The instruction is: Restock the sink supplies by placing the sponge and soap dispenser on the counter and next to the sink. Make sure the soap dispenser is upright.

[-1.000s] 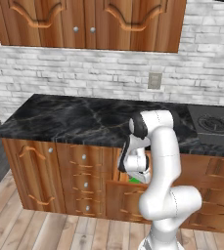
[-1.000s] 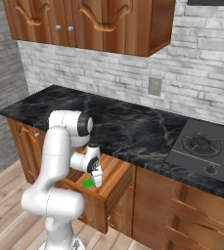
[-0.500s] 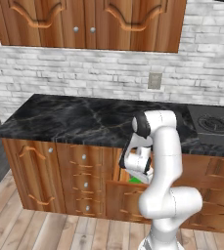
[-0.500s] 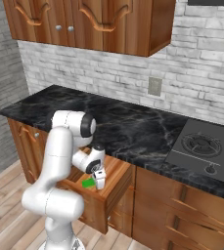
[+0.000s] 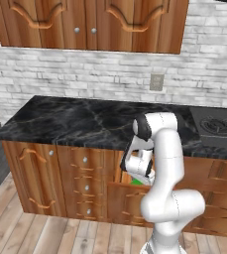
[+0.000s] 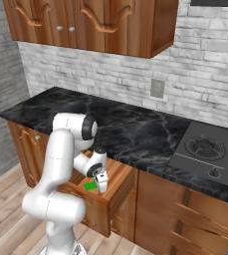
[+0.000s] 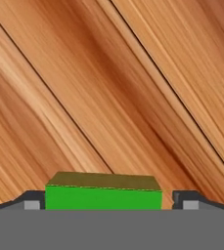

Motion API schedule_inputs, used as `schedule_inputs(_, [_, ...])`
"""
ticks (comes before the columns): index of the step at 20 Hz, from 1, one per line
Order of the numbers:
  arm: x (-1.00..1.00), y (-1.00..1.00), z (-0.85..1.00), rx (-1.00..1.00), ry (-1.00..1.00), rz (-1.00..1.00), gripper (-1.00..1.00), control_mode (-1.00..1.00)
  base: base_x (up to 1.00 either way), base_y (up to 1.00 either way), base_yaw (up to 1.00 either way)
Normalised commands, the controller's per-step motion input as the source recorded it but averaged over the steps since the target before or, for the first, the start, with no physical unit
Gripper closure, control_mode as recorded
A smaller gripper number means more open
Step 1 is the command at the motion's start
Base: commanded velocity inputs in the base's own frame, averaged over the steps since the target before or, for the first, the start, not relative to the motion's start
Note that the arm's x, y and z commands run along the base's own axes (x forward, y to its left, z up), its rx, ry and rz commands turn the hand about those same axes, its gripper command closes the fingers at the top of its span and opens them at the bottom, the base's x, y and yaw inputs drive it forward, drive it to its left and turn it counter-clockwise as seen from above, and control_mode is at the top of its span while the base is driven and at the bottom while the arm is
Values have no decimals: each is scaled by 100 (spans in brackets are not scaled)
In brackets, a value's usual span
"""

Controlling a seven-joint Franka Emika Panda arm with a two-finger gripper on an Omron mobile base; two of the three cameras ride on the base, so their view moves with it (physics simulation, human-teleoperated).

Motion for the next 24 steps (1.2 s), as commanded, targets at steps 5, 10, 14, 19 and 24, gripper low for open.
schedule_inputs(5, [-2,18,-13,1,2,0,100,-100,0,0,0])
schedule_inputs(10, [-22,0,0,4,0,0,100,-100,0,0,0])
schedule_inputs(14, [-91,0,19,6,0,0,100,-100,0,0,0])
schedule_inputs(19, [-83,0,72,1,0,0,100,-100,0,0,0])
schedule_inputs(24, [-27,0,100,0,0,0,100,-100,0,0,0])
